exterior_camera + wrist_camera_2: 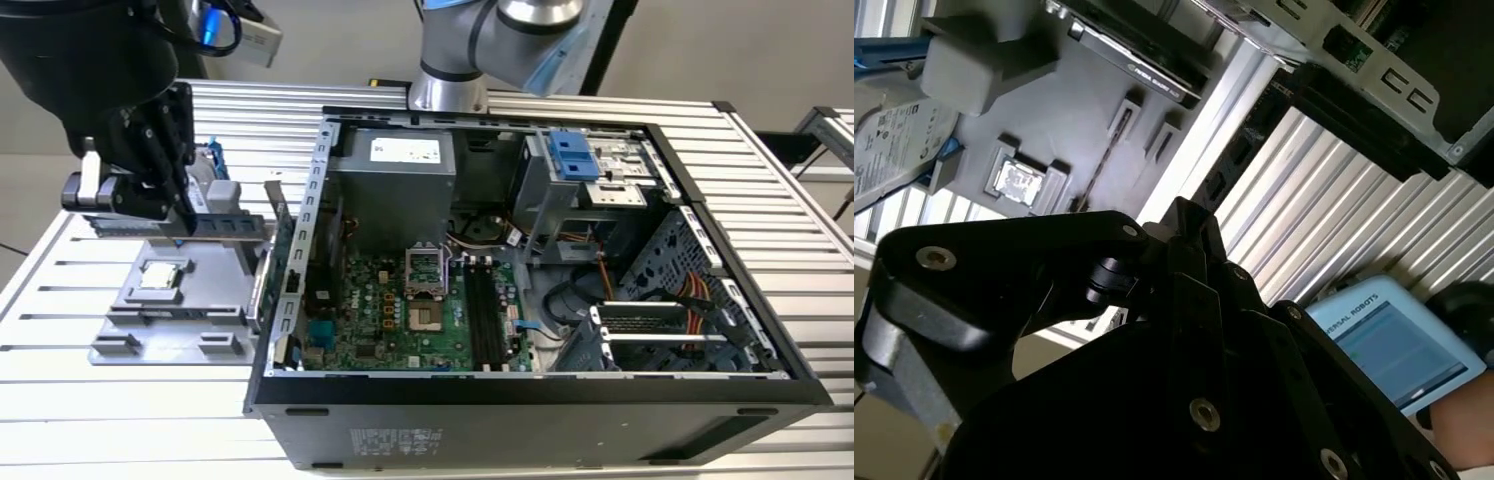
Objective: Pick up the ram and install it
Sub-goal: 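Pick up the ram and move it above insertion slot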
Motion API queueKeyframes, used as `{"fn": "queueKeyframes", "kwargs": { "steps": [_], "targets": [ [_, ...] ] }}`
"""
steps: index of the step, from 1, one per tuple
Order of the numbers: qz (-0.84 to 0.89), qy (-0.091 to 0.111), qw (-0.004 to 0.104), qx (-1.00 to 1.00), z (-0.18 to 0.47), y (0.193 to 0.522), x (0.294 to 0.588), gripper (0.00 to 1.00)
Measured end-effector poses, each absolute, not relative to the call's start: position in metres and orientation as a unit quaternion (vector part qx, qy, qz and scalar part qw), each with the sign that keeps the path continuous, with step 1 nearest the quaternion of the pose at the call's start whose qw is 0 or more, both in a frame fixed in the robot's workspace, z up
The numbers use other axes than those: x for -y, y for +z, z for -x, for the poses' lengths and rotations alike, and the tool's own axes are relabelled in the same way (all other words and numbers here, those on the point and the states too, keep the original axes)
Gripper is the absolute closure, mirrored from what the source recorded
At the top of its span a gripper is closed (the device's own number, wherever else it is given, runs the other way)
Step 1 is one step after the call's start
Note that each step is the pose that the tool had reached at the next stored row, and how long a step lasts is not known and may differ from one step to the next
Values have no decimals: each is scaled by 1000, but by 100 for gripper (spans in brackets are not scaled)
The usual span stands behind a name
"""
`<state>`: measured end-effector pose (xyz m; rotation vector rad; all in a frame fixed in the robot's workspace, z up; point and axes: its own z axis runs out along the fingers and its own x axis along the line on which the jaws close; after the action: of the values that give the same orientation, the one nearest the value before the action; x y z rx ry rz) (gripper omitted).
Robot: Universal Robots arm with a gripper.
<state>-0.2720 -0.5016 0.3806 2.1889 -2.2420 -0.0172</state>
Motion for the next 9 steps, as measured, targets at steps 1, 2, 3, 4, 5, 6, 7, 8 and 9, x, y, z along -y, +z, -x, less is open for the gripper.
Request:
{"fn": "queueKeyframes", "kwargs": {
  "steps": [1,2,3,4,5,6,7,8,9],
  "targets": [
    [-699,-5,4,715,271,381,502,100],
    [-699,-5,4,715,270,381,502,100],
    [-699,-6,4,715,269,381,502,100],
    [-699,-6,4,715,268,381,502,100],
    [-699,-6,4,715,267,381,502,100],
    [-699,-6,4,715,266,381,502,100],
    [-699,-6,4,715,265,381,502,100],
    [-699,-6,4,715,264,381,502,100],
    [-699,-6,4,715,263,381,502,100]
  ]
}}
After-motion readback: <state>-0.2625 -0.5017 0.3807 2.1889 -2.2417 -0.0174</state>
